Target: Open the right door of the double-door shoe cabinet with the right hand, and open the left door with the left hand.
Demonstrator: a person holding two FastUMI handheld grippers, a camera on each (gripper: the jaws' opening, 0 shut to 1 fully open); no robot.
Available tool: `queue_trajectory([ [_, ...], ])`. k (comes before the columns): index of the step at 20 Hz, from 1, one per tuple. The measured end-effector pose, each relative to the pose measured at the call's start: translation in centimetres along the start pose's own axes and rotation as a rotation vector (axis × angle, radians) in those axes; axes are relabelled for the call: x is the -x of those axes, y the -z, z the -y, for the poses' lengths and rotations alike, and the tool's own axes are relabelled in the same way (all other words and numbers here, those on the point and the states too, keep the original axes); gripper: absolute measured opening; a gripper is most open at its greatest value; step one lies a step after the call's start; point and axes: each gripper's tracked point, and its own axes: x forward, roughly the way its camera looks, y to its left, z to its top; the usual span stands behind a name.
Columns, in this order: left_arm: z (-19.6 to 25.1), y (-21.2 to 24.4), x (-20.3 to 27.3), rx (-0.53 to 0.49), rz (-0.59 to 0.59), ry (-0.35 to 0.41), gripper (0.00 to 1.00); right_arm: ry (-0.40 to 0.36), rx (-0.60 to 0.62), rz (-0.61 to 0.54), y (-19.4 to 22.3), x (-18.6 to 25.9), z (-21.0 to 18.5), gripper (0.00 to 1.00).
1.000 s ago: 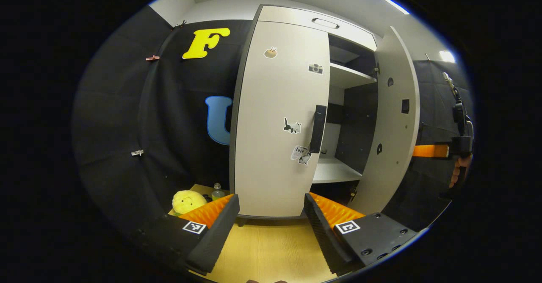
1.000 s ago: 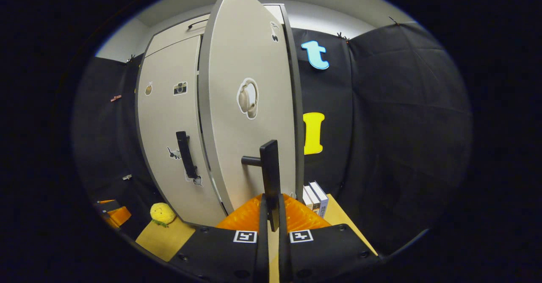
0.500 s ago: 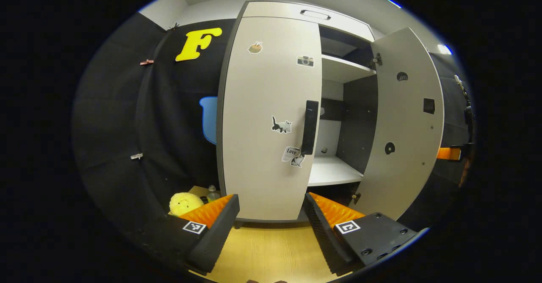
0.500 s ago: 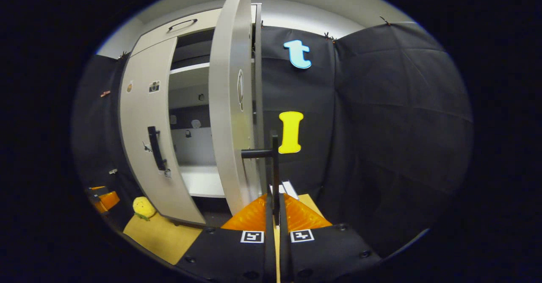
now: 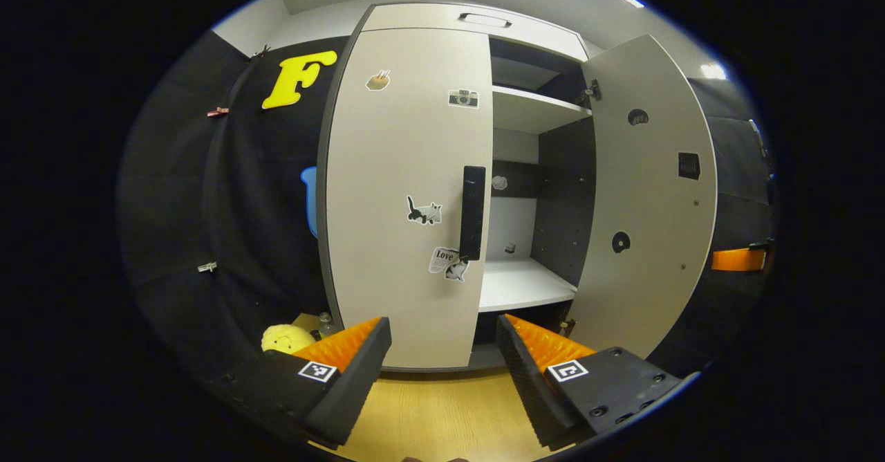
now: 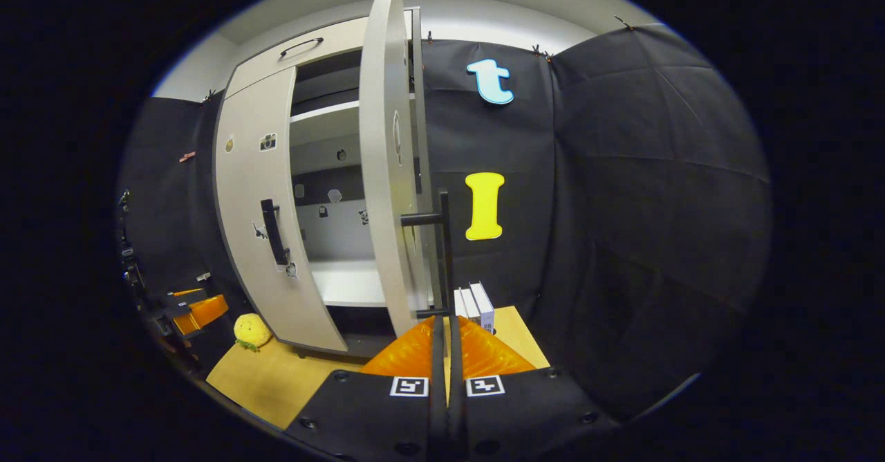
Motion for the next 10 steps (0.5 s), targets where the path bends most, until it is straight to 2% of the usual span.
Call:
queue_trajectory([
  [5,-0.6,0.8,-0.7,-0.009,-0.022,0.0,0.95,-0.063,-0.054,0.051,0.6,3.1,-3.6,0.05],
  [10,-0.5,0.5,-1.7,-0.026,-0.021,0.015,0.95,-0.1,-0.065,0.104,0.9,2.2,-8.4,0.05],
])
